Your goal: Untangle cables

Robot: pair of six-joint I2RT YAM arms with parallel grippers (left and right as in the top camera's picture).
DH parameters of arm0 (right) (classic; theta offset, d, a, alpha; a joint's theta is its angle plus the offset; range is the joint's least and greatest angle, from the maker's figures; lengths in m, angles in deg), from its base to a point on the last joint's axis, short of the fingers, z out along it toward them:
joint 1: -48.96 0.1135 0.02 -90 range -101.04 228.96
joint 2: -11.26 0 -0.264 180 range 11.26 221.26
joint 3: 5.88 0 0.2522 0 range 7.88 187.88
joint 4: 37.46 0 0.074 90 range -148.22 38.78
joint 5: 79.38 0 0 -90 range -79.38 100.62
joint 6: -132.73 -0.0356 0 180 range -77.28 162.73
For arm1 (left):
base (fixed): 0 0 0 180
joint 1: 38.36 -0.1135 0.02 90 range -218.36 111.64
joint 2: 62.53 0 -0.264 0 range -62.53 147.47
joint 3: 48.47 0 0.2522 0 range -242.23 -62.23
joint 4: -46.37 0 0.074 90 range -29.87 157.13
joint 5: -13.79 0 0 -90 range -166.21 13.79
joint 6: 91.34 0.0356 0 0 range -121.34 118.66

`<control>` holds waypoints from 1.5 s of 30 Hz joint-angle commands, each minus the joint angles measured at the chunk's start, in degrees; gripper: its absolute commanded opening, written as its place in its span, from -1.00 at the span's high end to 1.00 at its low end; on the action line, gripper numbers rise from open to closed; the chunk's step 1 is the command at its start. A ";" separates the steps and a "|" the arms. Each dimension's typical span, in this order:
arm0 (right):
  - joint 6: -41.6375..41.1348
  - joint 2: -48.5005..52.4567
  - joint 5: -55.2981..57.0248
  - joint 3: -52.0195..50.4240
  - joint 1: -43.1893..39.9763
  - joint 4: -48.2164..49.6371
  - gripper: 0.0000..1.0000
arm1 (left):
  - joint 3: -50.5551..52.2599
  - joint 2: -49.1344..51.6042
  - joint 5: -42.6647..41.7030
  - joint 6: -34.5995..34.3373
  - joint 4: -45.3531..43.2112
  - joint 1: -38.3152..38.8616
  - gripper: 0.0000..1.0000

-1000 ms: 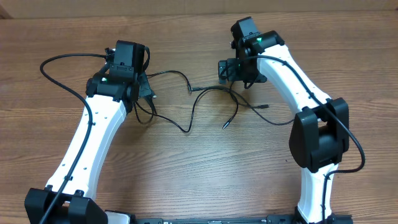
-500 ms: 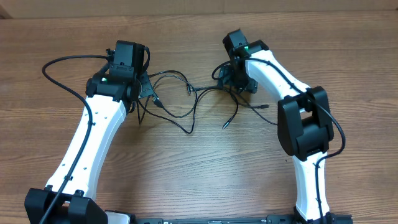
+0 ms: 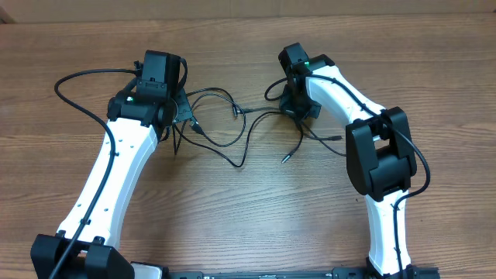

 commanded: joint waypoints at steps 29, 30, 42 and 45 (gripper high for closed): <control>4.39 -26.16 19.65 4.48 -40.26 -15.56 0.93 | -0.31 -0.04 -0.42 -0.76 -0.28 0.44 0.92; 4.48 -26.16 16.52 4.48 -40.63 -15.54 0.93 | -0.31 -0.04 -0.42 -0.76 -0.31 0.44 0.91; 24.24 -26.08 -19.45 -0.72 -32.06 -15.52 -0.29 | -0.31 -0.04 -0.44 -0.76 -0.28 0.44 0.92; 22.67 -26.08 -19.43 -4.85 -28.37 -11.91 -0.37 | -0.31 -0.04 -0.44 -0.76 -0.28 0.44 0.92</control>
